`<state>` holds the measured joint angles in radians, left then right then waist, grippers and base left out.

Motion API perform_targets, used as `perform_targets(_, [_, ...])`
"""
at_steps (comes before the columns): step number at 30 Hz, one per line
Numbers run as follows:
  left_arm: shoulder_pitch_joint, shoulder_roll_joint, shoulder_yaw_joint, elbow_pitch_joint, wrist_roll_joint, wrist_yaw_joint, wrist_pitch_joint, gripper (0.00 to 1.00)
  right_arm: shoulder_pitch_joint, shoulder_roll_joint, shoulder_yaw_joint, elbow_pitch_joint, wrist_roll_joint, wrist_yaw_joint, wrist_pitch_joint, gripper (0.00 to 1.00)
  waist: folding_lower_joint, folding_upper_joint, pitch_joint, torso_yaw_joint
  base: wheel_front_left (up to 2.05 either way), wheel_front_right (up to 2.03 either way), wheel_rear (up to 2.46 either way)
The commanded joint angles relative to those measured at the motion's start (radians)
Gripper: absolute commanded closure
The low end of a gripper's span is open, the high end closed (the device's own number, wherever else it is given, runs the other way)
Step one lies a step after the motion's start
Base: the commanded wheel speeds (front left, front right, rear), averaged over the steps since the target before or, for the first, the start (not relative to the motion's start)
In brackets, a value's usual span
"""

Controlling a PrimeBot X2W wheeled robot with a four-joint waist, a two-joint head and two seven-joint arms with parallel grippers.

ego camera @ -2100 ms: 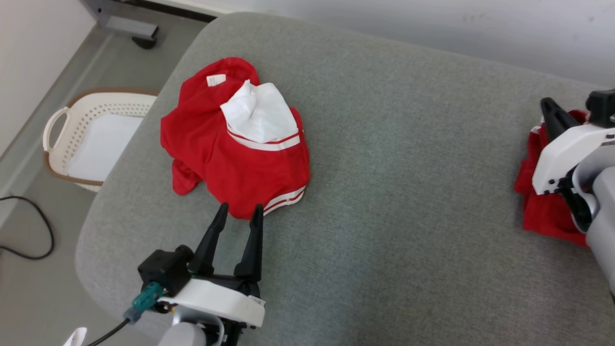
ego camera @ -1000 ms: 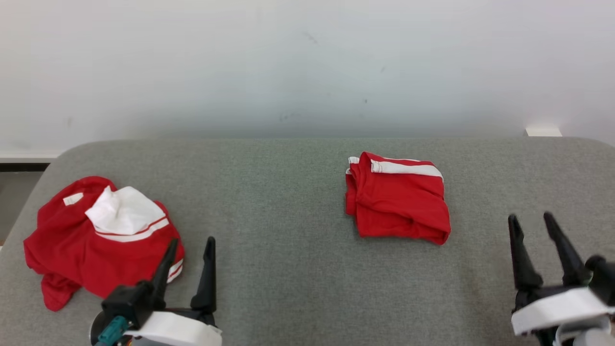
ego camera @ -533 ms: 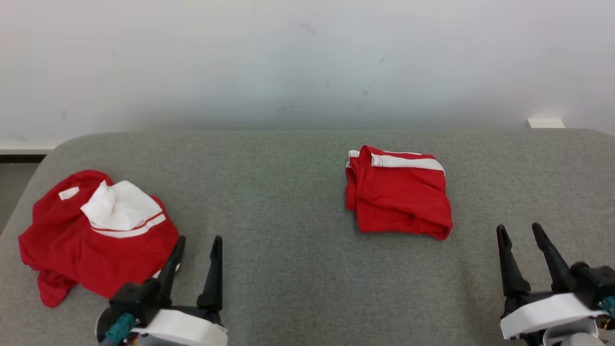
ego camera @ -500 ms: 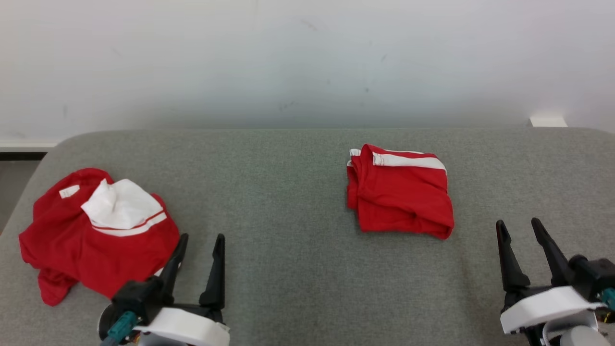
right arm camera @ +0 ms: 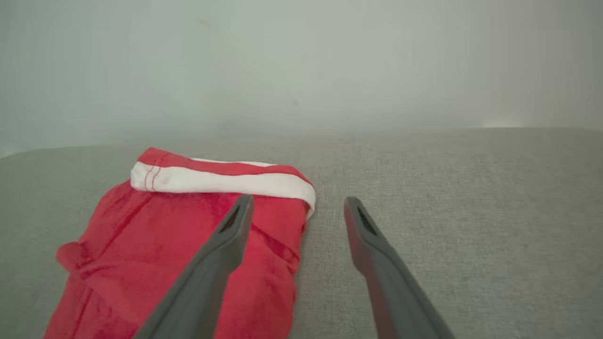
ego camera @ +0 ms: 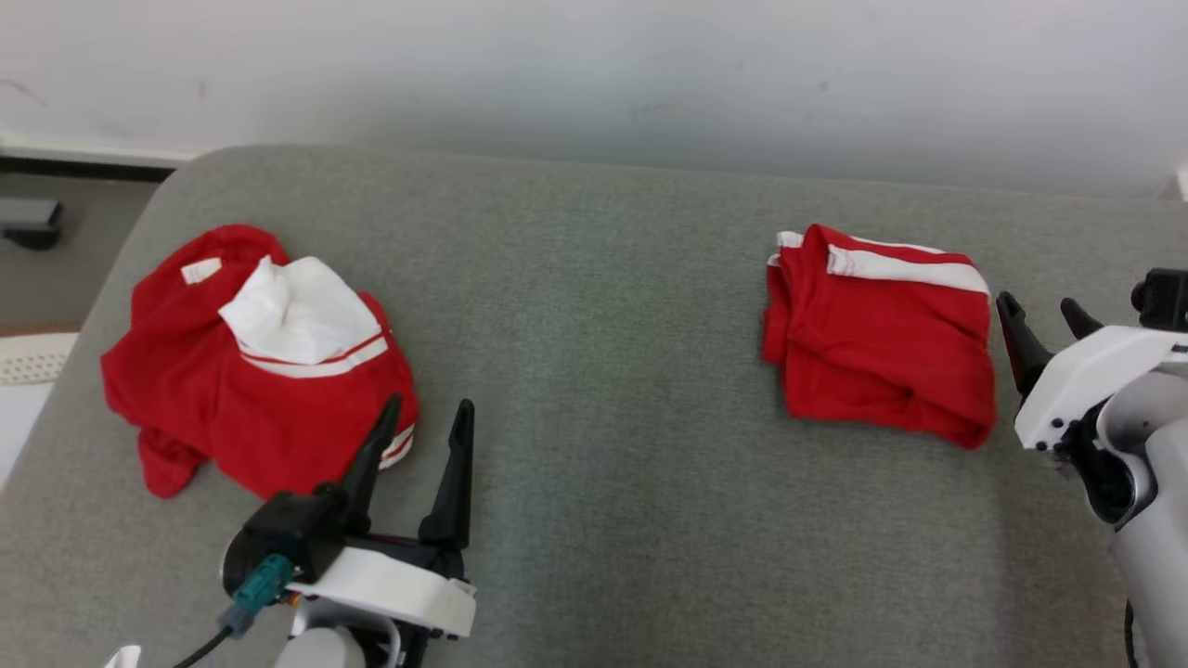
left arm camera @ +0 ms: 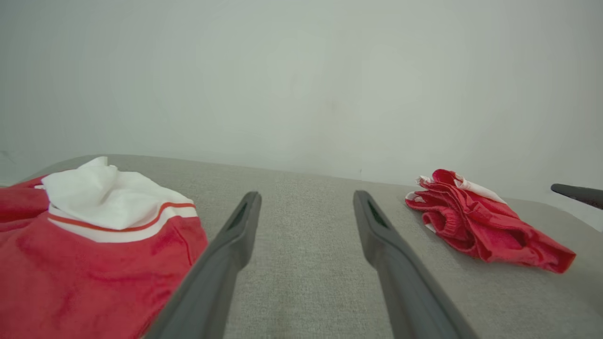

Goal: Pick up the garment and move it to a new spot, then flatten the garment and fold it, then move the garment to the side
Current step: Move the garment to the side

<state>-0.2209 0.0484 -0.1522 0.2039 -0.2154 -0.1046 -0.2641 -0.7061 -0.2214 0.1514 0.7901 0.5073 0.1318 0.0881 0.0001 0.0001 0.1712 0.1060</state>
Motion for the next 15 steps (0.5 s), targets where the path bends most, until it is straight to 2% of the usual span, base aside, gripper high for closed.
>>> perform_targets(1, [-0.015,0.004,-0.001,-0.001,-0.013,0.002,0.0,0.0,-0.043,-0.007,-0.007,0.053,0.018,-0.002,0.047,0.0,-0.0001,-0.0001,0.037,0.045,0.0,0.0,0.0])
perform_targets(5, [-0.027,0.004,-0.011,-0.003,-0.021,0.005,0.0,0.0,-0.128,-0.019,-0.014,0.184,0.038,-0.002,0.168,0.0,-0.0001,-0.0001,0.057,0.087,0.0,0.0,0.0])
perform_targets(9, [-0.031,0.004,-0.015,-0.004,-0.023,0.009,0.0,0.0,-0.168,-0.031,-0.021,0.3,0.025,-0.002,0.227,0.0,-0.0001,-0.0001,0.063,0.115,0.0,0.0,0.0])
perform_targets(13, [-0.032,0.004,-0.018,-0.003,-0.023,0.009,0.0,0.0,-0.167,0.0,-0.012,0.383,0.048,-0.002,0.306,0.0,-0.0001,-0.0001,0.062,0.13,0.0,0.0,0.0])
perform_targets(15, [-0.031,0.004,-0.019,-0.002,-0.023,0.01,0.0,0.0,-0.157,0.007,-0.006,0.388,0.062,-0.001,0.309,0.0,-0.0001,-0.0001,0.06,0.134,0.0,0.0,0.0])
